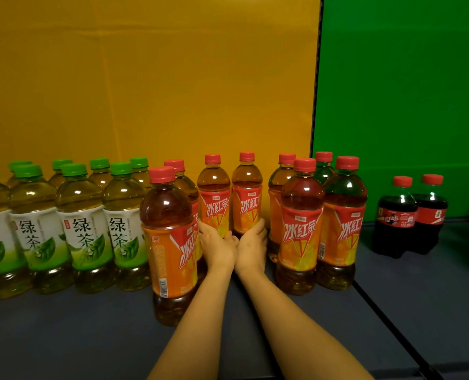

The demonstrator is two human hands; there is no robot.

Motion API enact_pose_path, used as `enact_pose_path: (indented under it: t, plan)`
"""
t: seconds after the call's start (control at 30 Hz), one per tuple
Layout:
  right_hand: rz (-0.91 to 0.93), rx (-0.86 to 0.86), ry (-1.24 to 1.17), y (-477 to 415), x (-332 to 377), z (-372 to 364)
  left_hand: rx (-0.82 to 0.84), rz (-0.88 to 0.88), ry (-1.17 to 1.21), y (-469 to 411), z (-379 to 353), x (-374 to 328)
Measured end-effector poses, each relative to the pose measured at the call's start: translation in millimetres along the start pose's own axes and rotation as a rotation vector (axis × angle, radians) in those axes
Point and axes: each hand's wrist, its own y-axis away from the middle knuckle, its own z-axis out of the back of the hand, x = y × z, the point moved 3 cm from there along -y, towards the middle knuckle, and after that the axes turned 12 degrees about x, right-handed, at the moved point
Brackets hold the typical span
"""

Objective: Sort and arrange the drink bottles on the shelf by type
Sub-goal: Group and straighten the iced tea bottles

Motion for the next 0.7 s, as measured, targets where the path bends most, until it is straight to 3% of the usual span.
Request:
enact_pose_path:
  t: [0.7]
  plan:
    - [0.027,-0.017,0.035,20,-4,6,0.045,0.048,-0.025,11,2,-4]
